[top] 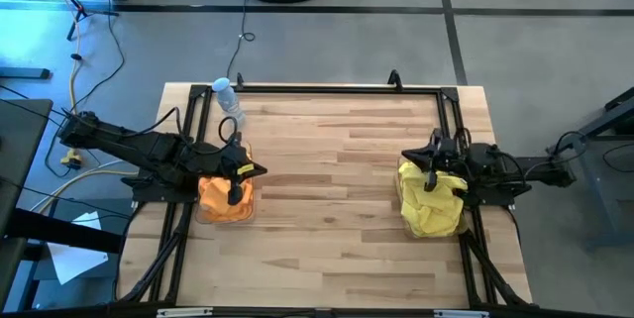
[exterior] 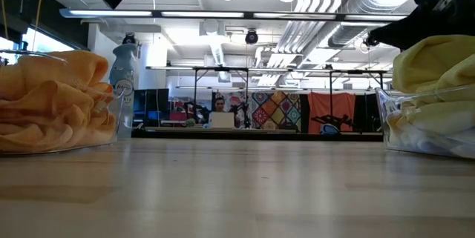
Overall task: Sort microfiber towel by color & place in baskets
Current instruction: Return to Home Position
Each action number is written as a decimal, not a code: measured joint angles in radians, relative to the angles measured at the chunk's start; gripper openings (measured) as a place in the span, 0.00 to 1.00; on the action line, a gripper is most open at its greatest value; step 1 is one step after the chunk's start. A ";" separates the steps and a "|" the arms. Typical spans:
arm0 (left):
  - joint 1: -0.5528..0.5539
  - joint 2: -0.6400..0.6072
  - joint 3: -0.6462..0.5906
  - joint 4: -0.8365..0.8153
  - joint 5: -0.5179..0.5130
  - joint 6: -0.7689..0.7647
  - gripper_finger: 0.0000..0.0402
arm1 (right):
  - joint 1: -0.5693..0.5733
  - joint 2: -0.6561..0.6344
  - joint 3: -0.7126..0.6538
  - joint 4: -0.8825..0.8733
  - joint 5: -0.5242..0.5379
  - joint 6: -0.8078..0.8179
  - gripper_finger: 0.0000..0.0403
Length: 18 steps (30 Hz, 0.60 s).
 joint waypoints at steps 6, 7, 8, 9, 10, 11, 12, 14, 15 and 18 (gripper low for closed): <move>-0.024 0.000 0.000 0.016 0.000 0.018 0.00 | -0.015 -0.006 -0.031 0.000 -0.055 -0.009 0.00; -0.029 0.000 0.000 0.017 0.000 0.018 0.00 | -0.016 -0.007 -0.035 0.001 -0.072 -0.020 0.00; -0.034 0.000 0.000 0.017 0.000 0.018 0.00 | -0.017 -0.007 -0.038 0.000 -0.089 -0.033 0.00; -0.039 0.000 0.000 0.018 0.000 0.019 0.00 | -0.017 -0.007 -0.039 -0.003 -0.102 -0.048 0.00; -0.044 0.000 0.000 0.020 0.000 0.018 0.00 | -0.017 -0.007 -0.039 -0.011 -0.104 -0.062 0.00; -0.050 0.000 0.000 0.020 0.001 0.018 0.00 | -0.017 -0.007 -0.039 -0.018 -0.103 -0.069 0.00; -0.056 0.000 0.000 0.020 0.001 0.019 0.00 | -0.017 -0.006 -0.039 -0.019 -0.101 -0.070 0.00; -0.070 -0.001 0.000 0.021 0.001 0.032 0.00 | -0.017 -0.003 -0.039 -0.019 -0.101 -0.078 0.00; -0.079 -0.004 0.000 0.021 0.001 0.039 0.00 | -0.017 -0.001 -0.039 -0.019 -0.096 -0.094 0.00; -0.100 -0.018 0.000 0.023 0.001 0.063 0.00 | -0.017 0.003 -0.039 -0.019 -0.072 -0.132 0.00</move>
